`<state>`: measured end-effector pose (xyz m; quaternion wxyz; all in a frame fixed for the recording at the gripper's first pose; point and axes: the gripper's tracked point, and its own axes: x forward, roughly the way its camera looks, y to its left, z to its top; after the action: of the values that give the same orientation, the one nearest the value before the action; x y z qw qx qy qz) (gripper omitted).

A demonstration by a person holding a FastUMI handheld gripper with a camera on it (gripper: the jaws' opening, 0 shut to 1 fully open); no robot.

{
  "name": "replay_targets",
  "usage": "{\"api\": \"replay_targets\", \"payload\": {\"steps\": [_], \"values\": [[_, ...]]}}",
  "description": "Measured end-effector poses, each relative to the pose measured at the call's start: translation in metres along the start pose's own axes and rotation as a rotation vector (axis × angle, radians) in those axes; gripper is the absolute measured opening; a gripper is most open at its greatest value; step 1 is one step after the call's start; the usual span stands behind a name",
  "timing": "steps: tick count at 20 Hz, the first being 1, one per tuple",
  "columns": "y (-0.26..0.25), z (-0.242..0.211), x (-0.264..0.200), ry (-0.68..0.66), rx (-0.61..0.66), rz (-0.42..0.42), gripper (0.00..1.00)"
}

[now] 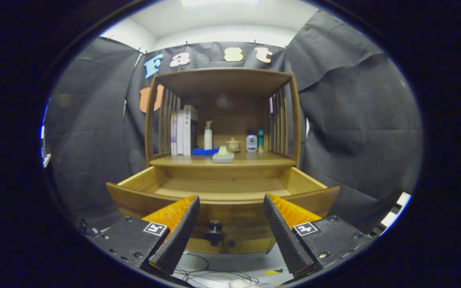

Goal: Pull open the drawer, take out the items inside it, and place them on the countertop above the cabinet.

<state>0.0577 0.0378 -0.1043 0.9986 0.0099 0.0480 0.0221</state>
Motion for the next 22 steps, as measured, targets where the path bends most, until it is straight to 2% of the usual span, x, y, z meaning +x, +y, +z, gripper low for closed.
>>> {"api": "replay_targets", "payload": {"steps": [4,12,14,22], "values": [[0.018,-0.029,0.015,0.041,-0.017,0.027,1.0],[0.028,-0.053,0.053,0.083,-0.035,0.008,1.0],[0.028,-0.051,0.055,0.071,-0.023,-0.014,1.0],[0.024,-0.047,0.063,0.063,-0.027,0.007,1.0]]}}
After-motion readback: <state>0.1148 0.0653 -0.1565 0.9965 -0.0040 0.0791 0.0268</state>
